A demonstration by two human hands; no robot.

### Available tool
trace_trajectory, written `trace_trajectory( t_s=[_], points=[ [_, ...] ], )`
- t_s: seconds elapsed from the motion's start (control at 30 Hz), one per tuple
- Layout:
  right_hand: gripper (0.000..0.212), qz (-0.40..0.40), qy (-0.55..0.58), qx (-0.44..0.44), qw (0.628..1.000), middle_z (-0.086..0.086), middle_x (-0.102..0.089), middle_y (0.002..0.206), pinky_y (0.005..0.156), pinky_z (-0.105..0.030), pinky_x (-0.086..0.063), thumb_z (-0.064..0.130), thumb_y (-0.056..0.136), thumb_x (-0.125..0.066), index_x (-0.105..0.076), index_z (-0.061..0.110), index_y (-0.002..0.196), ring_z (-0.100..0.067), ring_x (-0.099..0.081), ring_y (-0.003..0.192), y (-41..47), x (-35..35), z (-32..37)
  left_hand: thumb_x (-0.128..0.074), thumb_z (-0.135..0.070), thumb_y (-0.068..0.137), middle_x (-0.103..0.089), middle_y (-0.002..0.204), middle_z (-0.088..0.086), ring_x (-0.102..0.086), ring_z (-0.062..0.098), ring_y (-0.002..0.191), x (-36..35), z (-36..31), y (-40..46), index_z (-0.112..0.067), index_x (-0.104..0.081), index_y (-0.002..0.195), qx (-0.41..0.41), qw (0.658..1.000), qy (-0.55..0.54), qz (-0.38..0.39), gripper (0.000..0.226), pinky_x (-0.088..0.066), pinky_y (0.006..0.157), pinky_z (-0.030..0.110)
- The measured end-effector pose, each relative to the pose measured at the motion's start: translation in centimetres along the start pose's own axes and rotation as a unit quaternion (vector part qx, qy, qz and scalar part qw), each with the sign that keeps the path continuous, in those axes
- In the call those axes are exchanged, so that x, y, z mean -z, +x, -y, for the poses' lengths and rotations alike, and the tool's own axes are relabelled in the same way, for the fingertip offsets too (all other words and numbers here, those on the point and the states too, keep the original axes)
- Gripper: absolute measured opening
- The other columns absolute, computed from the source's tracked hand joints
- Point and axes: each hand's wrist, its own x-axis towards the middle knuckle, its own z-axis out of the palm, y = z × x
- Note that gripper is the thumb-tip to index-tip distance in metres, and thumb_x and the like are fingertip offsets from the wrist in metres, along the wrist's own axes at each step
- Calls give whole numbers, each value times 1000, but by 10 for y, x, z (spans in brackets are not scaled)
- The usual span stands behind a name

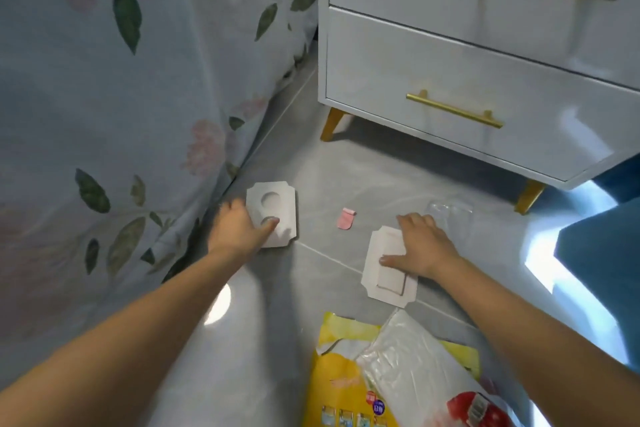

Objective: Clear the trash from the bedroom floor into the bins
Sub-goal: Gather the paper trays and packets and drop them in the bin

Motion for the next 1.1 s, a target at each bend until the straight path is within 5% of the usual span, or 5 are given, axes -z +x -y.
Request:
trace_trajectory(
  t_s=[0.17,0.5,0.6,0.7,1.1],
  points=[
    [106,18,-14,1,1000,-5,-42,132,99,-42,-36,72,53,-73,-36,20,137,-28,-38,124,21,-6,4,-73,-51,75,-40,140,26,-40,37,131,-29,-2,21,10,-33,138,96,995,-17,7,96,-38,104,40],
    [84,63,-28,-11,998,-1,-57,125,95,-42,-31,73,55,-71,-51,27,122,-27,-47,122,12,-20,20,-75,-34,77,-66,93,9,-58,25,81,-27,22,7,-14,-58,84,79,991,-103,31,28,-46,71,31],
    [61,37,78,17,996,5,-65,111,89,-35,-33,62,55,-79,-58,31,103,-21,-56,111,0,-12,35,-77,-33,76,-67,87,6,-64,25,77,-13,32,-20,-15,-59,82,81,983,-163,29,26,-57,71,38],
    [34,19,259,34,965,11,-68,73,61,-11,-42,43,56,-87,-66,23,73,-13,-64,77,-21,-2,58,-76,-25,76,-70,88,13,-68,31,80,5,50,-64,-7,-64,86,98,970,-223,29,23,-60,73,48],
    [9,102,340,186,916,10,-71,79,65,-18,-49,29,79,-75,-70,22,84,-5,-65,73,-140,0,186,-77,-31,73,-70,67,1,-64,12,56,115,175,-278,-16,-62,73,127,965,-226,-42,21,-51,51,27]
  ],
)
